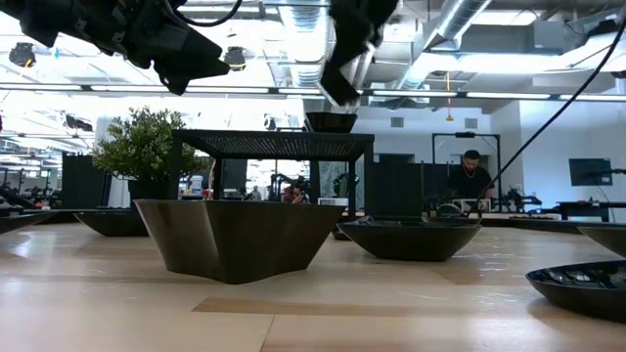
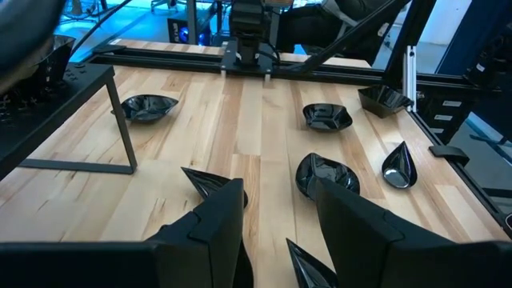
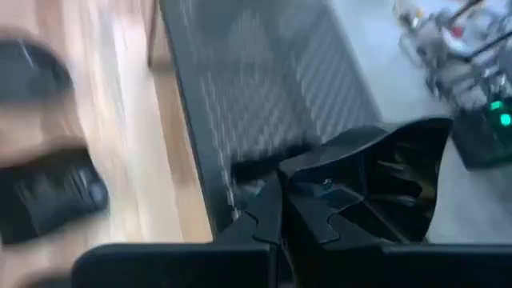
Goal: Pick & Place Mini shaped plates
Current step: Stack the black distorted square plate on top of the black distorted square plate on the shelf
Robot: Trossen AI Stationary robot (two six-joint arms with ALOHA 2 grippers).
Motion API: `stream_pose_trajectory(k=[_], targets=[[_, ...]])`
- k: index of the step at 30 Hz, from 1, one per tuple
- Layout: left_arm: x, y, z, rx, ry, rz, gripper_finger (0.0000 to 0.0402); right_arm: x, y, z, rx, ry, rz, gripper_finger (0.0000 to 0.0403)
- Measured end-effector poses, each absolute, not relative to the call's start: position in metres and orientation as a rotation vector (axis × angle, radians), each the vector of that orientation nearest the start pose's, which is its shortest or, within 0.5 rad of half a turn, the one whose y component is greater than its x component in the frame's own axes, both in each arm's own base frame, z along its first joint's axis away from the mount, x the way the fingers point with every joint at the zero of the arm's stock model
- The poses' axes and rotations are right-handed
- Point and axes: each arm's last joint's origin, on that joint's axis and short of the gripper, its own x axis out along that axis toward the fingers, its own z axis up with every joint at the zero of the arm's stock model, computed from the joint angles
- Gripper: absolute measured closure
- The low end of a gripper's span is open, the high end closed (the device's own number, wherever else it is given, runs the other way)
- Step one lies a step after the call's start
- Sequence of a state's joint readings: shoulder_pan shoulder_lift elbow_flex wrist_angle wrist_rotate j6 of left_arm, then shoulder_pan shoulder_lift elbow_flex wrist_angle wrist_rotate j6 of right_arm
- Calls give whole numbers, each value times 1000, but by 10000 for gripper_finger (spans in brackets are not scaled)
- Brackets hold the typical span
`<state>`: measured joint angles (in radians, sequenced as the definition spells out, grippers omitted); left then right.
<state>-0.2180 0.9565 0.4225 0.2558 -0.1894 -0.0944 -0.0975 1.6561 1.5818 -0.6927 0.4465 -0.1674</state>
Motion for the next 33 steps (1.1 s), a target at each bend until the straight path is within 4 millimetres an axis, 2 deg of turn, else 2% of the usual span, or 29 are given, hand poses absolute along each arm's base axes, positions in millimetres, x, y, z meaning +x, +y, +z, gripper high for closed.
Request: stream_pose_trajectory(k=[10, 25, 28, 33], targets=[[198, -38, 220, -38, 273, -16, 243, 375, -52, 317, -354, 884, -504, 399], [198, -38, 220, -38, 274, -16, 243, 376, -49, 317, -383, 886, -489, 341], [198, -38, 220, -38, 274, -15, 243, 377, -40, 325, -433, 876, -467, 339], [198, -38, 220, -38, 274, -15, 243, 380, -14, 350, -449, 784, -425, 339]])
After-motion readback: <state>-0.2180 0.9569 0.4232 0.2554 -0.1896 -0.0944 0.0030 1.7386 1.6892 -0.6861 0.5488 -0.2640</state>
